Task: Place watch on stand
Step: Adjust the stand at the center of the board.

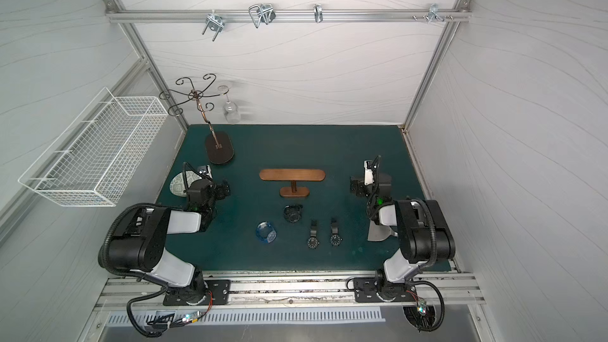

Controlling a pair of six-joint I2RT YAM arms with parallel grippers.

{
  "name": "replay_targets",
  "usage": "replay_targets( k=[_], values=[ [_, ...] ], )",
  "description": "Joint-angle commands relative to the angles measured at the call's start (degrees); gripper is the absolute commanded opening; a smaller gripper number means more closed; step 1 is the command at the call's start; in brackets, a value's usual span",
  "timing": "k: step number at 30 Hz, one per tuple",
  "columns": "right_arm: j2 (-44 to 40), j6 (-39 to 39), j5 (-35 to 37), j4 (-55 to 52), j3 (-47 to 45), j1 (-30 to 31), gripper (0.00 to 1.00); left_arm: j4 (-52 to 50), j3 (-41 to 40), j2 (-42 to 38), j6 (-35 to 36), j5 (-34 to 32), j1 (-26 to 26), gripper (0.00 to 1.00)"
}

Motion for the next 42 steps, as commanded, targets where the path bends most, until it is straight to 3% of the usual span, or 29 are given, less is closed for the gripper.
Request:
replay_targets(
  k=[1, 23, 25, 27, 31, 36, 42],
  values=[
    [0.09, -0.12, -1.08, 0.18, 0.76, -0.42, 0.99, 2.61, 1.91, -0.11, -0.25, 0.12, 0.34, 0.99],
    [-0.36, 0.32, -3.81, 0.29, 0.69, -1.35, 0.99, 2.73, 1.82, -0.26, -0.06, 0.98, 0.34, 0.99],
    [-2.62, 0.32, -3.45, -3.19, 1.62, -1.29, 0.99, -0.06, 3.06, -0.68, 0.72, 3.01, 0.34, 0.99],
    [-5.44, 1.05, -3.18, -8.22, 3.51, -1.81, 0.99, 0.42, 3.15, -1.63, 0.31, 0.22, 0.25, 0.99],
    [-9.16, 2.09, -3.28, -22.19, 9.98, -1.91, 0.99, -16.62, 8.89, -6.89, 0.93, 0.46, 0.25, 0.92],
    [-13.49, 3.58, 0.38, -39.42, 19.09, 0.77, 0.99, -35.18, 16.60, -12.44, -5.55, 0.47, -0.32, 0.81],
    [-19.15, 4.02, 7.01, -59.12, 30.71, 10.78, 0.99, -51.17, 27.49, -19.16, -2.35, -6.74, -13.27, 0.78]
  ],
)
